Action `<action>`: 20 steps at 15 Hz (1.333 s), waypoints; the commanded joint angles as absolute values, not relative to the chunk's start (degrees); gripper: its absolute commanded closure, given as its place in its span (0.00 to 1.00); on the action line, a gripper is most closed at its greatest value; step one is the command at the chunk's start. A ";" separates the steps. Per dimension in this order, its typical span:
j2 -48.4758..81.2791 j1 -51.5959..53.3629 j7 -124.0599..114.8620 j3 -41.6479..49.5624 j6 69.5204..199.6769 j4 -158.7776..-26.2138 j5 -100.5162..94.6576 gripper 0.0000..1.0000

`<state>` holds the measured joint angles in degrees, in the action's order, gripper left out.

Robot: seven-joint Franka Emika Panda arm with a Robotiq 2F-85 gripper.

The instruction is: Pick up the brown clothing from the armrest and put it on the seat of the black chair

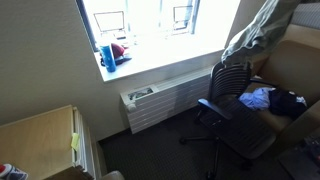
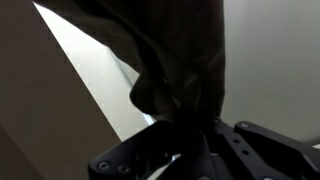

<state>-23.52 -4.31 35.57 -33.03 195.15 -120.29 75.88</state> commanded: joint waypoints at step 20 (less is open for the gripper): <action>-5.82 8.82 18.15 -9.41 144.34 -135.33 82.99 0.99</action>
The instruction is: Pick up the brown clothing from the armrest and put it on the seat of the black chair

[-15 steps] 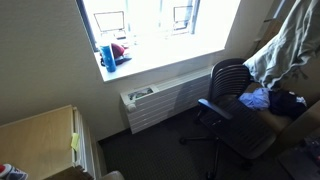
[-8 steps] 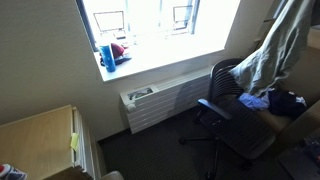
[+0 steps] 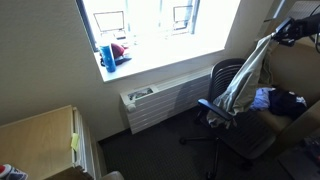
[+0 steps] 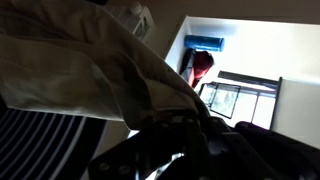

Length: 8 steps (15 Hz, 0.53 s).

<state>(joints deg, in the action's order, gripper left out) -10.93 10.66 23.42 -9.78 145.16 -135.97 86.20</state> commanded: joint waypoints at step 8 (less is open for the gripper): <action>0.31 8.93 28.48 -8.53 151.27 -135.29 91.11 0.95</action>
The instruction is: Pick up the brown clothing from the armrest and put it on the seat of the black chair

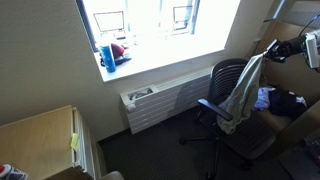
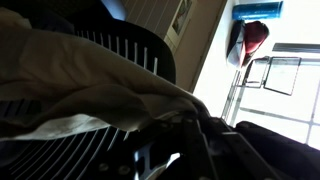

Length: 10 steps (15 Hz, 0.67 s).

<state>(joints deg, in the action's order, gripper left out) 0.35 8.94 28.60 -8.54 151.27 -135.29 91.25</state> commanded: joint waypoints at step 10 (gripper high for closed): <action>1.85 9.68 29.21 -8.50 155.70 -137.46 83.32 0.40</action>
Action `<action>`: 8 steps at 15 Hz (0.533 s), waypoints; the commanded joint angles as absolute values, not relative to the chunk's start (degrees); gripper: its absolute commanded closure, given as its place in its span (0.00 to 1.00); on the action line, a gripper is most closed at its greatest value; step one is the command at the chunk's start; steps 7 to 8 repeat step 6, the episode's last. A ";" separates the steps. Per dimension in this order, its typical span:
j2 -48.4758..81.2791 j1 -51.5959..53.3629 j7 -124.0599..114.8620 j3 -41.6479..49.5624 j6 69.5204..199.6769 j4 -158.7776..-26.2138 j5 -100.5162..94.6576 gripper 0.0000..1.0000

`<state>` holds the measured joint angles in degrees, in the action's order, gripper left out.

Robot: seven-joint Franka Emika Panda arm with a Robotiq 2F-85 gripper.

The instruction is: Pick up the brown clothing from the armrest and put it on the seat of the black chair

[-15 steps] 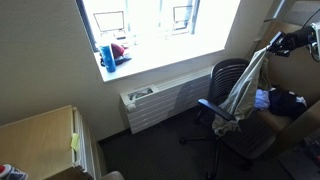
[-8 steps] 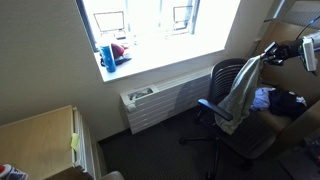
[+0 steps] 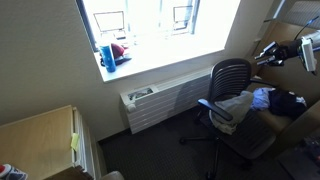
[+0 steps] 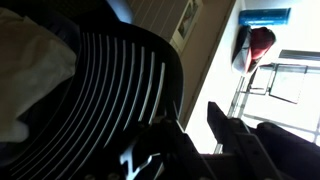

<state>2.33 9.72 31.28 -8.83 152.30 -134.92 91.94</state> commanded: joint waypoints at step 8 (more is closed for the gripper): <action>1.92 9.28 21.99 -6.80 159.59 -142.04 71.78 0.22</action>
